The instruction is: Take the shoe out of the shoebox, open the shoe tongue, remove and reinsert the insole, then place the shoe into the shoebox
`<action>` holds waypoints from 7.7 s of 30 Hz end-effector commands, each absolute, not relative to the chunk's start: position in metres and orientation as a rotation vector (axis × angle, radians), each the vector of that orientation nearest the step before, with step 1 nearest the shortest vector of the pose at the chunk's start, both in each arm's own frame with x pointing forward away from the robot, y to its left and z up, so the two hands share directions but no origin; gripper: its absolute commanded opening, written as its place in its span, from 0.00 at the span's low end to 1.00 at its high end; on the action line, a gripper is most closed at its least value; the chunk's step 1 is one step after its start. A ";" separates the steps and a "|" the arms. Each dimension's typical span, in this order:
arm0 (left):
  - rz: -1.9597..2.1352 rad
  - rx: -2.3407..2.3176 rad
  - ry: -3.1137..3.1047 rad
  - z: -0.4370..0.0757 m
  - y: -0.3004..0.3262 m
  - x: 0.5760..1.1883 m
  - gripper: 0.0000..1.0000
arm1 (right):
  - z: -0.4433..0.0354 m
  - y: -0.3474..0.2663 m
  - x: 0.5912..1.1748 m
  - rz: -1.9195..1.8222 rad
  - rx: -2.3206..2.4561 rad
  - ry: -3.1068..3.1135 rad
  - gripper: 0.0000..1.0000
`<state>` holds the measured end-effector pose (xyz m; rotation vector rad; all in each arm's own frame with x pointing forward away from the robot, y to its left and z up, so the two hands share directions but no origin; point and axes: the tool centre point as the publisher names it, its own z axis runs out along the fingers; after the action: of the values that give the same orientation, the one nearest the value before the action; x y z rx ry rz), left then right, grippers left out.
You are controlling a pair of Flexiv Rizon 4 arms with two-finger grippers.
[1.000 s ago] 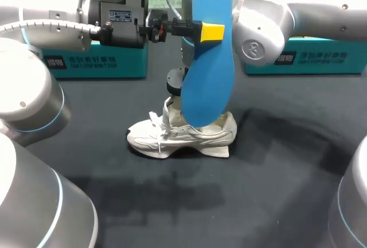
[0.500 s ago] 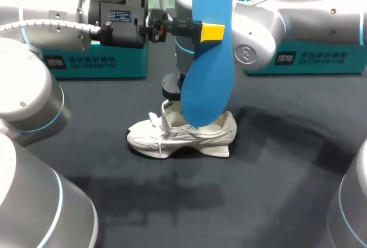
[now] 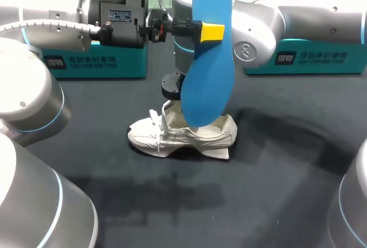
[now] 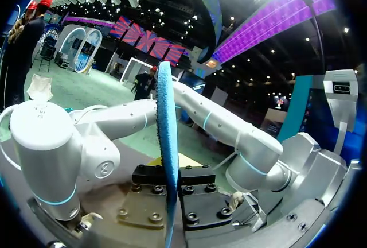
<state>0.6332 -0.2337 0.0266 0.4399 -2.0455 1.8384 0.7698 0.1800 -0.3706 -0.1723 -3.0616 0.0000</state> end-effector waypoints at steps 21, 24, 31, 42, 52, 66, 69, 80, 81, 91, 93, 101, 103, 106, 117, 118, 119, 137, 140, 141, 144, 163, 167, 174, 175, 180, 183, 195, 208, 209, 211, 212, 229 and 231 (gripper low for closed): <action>1.839 0.440 -2.044 0.026 -0.234 0.633 0.00 | -0.339 0.150 0.747 -0.239 -0.850 -2.796 0.00; 1.839 0.440 -2.044 0.026 -0.234 0.633 0.00 | -0.339 0.150 0.747 -0.239 -0.850 -2.796 0.00; 1.839 0.440 -2.044 0.026 -0.234 0.633 0.00 | -0.338 0.152 0.737 -0.385 -1.454 -2.541 0.00; 1.839 0.440 -2.044 0.026 -0.234 0.633 0.00 | -0.340 0.154 0.735 -0.549 -1.674 -2.232 0.00; 1.839 0.440 -2.044 0.026 -0.234 0.633 0.00 | -0.347 0.173 0.733 -0.509 -1.747 -2.228 0.00; 1.839 0.440 -2.044 0.026 -0.234 0.633 0.00 | -0.361 0.180 0.733 -0.475 -1.794 -2.222 0.00; 1.839 0.440 -2.044 0.026 -0.234 0.633 0.00 | -0.369 0.181 0.733 -0.473 -1.794 -2.208 0.00; 1.839 0.440 -2.044 0.026 -0.234 0.633 0.00 | -0.387 0.185 0.732 -0.461 -1.812 -2.171 0.00; 1.839 0.440 -2.044 0.026 -0.234 0.633 0.00 | -0.388 0.185 0.731 -0.461 -1.814 -2.170 0.00; 1.839 0.440 -2.044 0.026 -0.234 0.633 0.00 | -0.389 0.184 0.726 -0.493 -1.817 -2.140 1.00; 1.839 0.440 -2.044 0.026 -0.234 0.633 0.00 | -0.380 0.181 0.725 -0.521 -1.809 -2.126 1.00; 1.839 0.440 -2.044 0.026 -0.234 0.633 0.00 | -0.336 0.156 0.724 -0.646 -1.764 -1.997 1.00; 1.839 0.440 -2.044 0.026 -0.234 0.633 0.00 | -0.326 0.146 0.725 -0.702 -1.719 -1.937 1.00; 1.839 0.440 -2.044 0.026 -0.234 0.633 0.00 | -0.318 0.135 0.726 -0.689 -1.714 -1.914 1.00; 1.877 0.405 -2.069 0.030 -0.234 0.634 0.00 | -0.318 0.135 0.726 -0.689 -1.714 -1.914 1.00; 1.919 0.341 -2.053 0.033 -0.233 0.633 0.00 | -0.317 0.137 0.726 -0.688 -1.695 -1.900 1.00; 1.940 0.325 -2.057 0.035 -0.232 0.634 0.00 | -0.315 0.138 0.727 -0.714 -1.678 -1.870 1.00; 1.946 -0.328 -2.631 0.036 -0.223 0.659 0.00 | -0.297 0.123 0.733 -0.908 -1.396 -1.612 1.00; 1.946 -0.328 -2.631 0.036 -0.223 0.659 0.00 | -0.297 0.123 0.733 -0.908 -1.396 -1.612 1.00; 1.946 -0.328 -2.631 0.036 -0.223 0.659 0.00 | -0.297 0.123 0.733 -0.908 -1.396 -1.612 1.00; 1.946 -0.328 -2.631 0.036 -0.223 0.659 0.00 | -0.297 0.123 0.733 -0.908 -1.396 -1.612 1.00; 1.856 -1.258 -3.023 -0.005 -0.226 0.669 0.00 | -0.238 0.114 0.752 -0.939 -1.422 -1.439 1.00; 1.856 -1.258 -3.023 -0.005 -0.226 0.669 0.00 | -0.238 0.114 0.752 -0.939 -1.422 -1.439 1.00; 2.112 -1.396 -2.927 -0.021 -0.221 0.678 0.00 | -0.231 0.113 0.760 -0.991 -1.402 -1.354 1.00; 2.152 -1.401 -2.905 -0.024 -0.219 0.679 0.00 | -0.229 0.112 0.760 -0.999 -1.393 -1.336 1.00; 2.213 -1.615 -2.860 -0.048 -0.215 0.691 0.00 | -0.219 0.110 0.763 -1.037 -1.409 -1.262 1.00; 2.273 -1.773 -2.811 -0.056 -0.213 0.697 0.00 | -0.217 0.111 0.765 -1.056 -1.416 -1.219 1.00; 2.336 -1.929 -2.722 -0.062 -0.210 0.701 0.00 | -0.217 0.111 0.768 -1.074 -1.406 -1.178 1.00; 2.301 -2.159 -2.718 -0.075 -0.214 0.695 0.00 | -0.217 0.109 0.772 -1.072 -1.404 -1.178 1.00; 2.307 -2.190 -2.728 -0.082 -0.214 0.695 0.00 | -0.217 0.108 0.775 -1.071 -1.413 -1.162 1.00; 2.287 -2.309 -2.730 -0.094 -0.214 0.694 0.00 | -0.216 0.106 0.777 -1.069 -1.419 -1.148 1.00; 2.279 -2.365 -2.715 -0.100 -0.214 0.694 0.00 | -0.216 0.105 0.779 -1.067 -1.420 -1.146 1.00; 2.356 -2.456 -2.698 -0.136 -0.209 0.705 0.00 | -0.201 0.101 0.783 -1.199 -1.392 -1.170 1.00; 2.356 -2.456 -2.698 -0.136 -0.209 0.705 0.00 | -0.201 0.101 0.783 -1.199 -1.392 -1.170 1.00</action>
<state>0.7061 -0.2082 -0.1361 -2.4540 -2.6913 2.3629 0.7848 0.1008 -0.2017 -1.3873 -1.1690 -1.2009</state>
